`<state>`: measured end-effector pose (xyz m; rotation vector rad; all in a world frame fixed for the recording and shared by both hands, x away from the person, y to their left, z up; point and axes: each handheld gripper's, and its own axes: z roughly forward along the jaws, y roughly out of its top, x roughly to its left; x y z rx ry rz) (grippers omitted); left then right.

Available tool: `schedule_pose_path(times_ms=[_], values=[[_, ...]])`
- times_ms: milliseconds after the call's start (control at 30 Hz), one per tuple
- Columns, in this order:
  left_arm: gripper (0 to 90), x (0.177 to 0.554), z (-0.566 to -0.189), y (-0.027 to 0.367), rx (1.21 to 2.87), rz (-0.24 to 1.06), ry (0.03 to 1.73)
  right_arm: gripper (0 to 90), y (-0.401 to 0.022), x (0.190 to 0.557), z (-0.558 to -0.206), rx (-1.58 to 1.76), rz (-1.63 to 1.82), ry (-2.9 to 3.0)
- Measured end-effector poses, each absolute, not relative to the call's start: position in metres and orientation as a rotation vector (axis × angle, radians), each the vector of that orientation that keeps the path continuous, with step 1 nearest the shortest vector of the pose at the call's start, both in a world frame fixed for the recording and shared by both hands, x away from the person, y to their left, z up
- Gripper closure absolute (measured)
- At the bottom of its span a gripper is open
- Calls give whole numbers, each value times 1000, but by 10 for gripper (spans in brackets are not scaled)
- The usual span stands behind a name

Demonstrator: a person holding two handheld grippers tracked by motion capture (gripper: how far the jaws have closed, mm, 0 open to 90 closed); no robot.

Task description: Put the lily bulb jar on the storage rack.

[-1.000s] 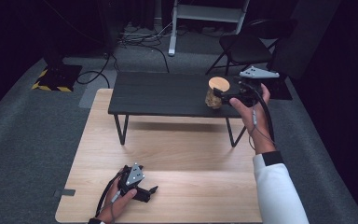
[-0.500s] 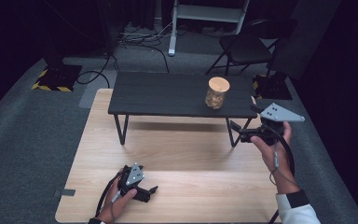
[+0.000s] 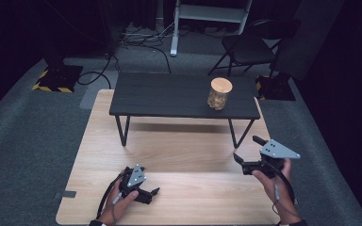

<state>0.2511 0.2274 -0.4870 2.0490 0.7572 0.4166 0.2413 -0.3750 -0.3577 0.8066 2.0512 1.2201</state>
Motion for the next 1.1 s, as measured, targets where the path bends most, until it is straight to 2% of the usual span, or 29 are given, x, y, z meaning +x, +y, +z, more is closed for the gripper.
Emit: schedule_pose_path(times_ms=[300, 1100], values=[[8, 251, -487, 227, 2049, 416, 758, 37, -386, 211, -405, 876, 1201, 2059], [8, 251, -487, 227, 2049, 416, 758, 38, -388, 202, -461, 969, 1066, 2162]])
